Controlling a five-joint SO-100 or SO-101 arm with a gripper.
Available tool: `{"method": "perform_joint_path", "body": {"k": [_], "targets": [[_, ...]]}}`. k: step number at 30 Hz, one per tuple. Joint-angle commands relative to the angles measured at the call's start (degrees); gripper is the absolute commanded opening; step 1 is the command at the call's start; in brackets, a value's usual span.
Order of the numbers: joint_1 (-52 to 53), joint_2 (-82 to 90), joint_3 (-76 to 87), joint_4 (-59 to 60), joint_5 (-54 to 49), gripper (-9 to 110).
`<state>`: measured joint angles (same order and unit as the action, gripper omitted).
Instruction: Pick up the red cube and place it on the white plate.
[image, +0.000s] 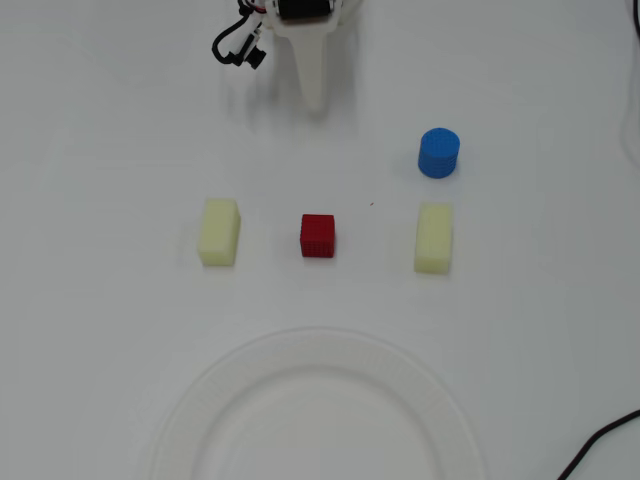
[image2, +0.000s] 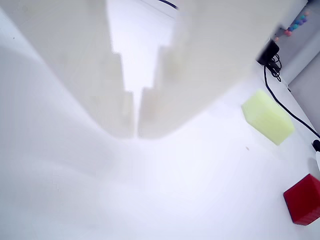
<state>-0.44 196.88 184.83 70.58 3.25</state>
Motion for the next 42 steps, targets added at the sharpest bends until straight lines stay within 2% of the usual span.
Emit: {"method": "perform_joint_path", "body": {"k": [1, 13, 19, 25, 29, 32, 42], "targets": [[-3.8, 0.6, 0.3, 0.4, -2.7, 3], [-3.7, 0.7, 0.3, -1.4, -2.1, 0], [-3.1, -1.9, -10.3, -2.1, -0.3, 0], [-2.7, -26.1, -30.4, -4.6, 0.9, 0], [-2.8, -38.3, -40.3, -7.2, -2.6, 2], [-3.9, -46.9, -46.3, -8.5, -6.4, 6], [-3.4, -79.7, -70.8, -6.7, 0.6, 29]]}}
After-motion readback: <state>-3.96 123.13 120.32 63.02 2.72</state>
